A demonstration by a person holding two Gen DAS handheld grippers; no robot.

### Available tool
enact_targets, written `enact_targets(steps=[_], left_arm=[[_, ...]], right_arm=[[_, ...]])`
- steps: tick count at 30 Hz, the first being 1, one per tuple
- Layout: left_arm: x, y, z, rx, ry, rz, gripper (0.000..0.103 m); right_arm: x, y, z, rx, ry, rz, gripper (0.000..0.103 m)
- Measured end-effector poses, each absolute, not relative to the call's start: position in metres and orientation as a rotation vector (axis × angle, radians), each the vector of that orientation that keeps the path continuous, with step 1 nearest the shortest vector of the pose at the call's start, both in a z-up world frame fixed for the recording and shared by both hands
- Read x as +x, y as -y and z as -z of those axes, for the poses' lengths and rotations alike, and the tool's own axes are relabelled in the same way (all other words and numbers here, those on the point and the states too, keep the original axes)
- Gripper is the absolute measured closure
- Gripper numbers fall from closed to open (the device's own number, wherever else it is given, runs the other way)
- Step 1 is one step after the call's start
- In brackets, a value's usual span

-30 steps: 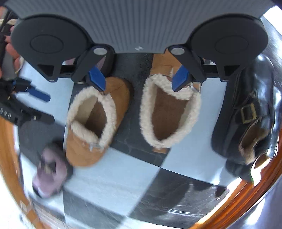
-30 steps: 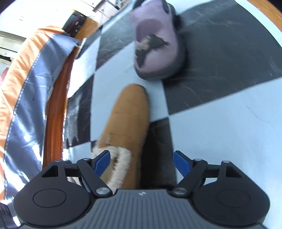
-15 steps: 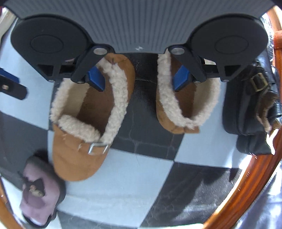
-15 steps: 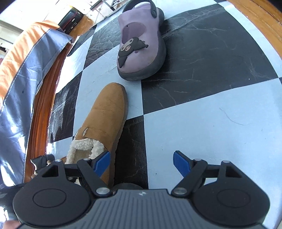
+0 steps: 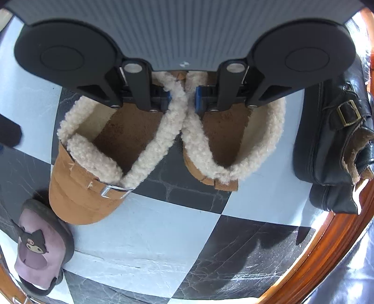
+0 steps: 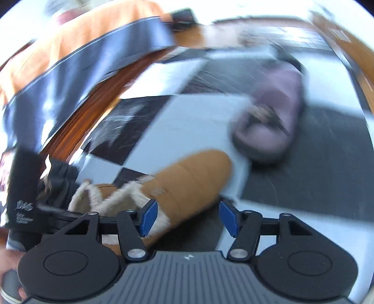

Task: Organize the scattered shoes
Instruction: 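Open the right tool and lift it off the brown slipper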

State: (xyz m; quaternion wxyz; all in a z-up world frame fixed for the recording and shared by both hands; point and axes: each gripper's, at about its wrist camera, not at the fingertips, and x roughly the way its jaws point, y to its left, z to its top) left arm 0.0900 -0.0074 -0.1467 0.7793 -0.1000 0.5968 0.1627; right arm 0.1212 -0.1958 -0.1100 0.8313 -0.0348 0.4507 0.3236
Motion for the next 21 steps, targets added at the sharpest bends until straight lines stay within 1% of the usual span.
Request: enact_targets(steps=[2,3,6,10,11,12,13,14,16,17,18,20,21], left_arm=[[0.089,0.005,0.146,-0.234,-1.289,-0.351,0.083],[0.088,0.002,0.146,-0.247,-1.286,-0.351,0.083],[0.085,-0.004,0.147,-0.273,-1.266,-0.347,0.087],[0.080,-0.010,0.150,-0.279,-1.257,-0.353,0.086],[0.078,-0.013,0.150,-0.290,-1.264,-0.355,0.083],[0.077,-0.016,0.151,-0.300,-1.270,-0.357,0.072],[0.077,-0.018,0.152,-0.302,-1.286,-0.349,0.062],[0.077,-0.022,0.152,-0.306,-1.304,-0.326,0.057],[0.074,-0.028,0.148,-0.324,-1.319,-0.282,0.052],[0.072,-0.030,0.143,-0.341,-1.315,-0.262,0.049],[0.069,-0.033,0.139,-0.357,-1.310,-0.242,0.045],[0.061,-0.037,0.126,-0.375,-1.275,-0.232,0.043],[0.056,-0.038,0.121,-0.394,-1.252,-0.212,0.036]], right_arm=[[0.122,0.168,0.110,-0.212,-0.932,-0.753,0.041],[0.123,0.153,0.112,-0.291,-0.930,-0.778,0.043],[0.126,0.124,0.116,-0.467,-0.945,-0.796,0.043],[0.127,0.114,0.113,-0.513,-0.942,-0.822,0.042],[0.128,0.112,0.116,-0.524,-0.959,-0.834,0.040],[0.127,0.109,0.121,-0.538,-0.971,-0.839,0.037],[0.126,0.105,0.129,-0.566,-0.985,-0.843,0.037],[0.125,0.100,0.137,-0.600,-0.994,-0.840,0.038],[0.117,0.089,0.158,-0.701,-0.976,-0.806,0.046],[0.111,0.084,0.167,-0.753,-0.941,-0.793,0.052],[0.108,0.082,0.171,-0.769,-0.917,-0.782,0.062],[0.110,0.082,0.167,-0.732,-0.899,-0.726,0.077],[0.113,0.087,0.160,-0.667,-0.909,-0.708,0.084]])
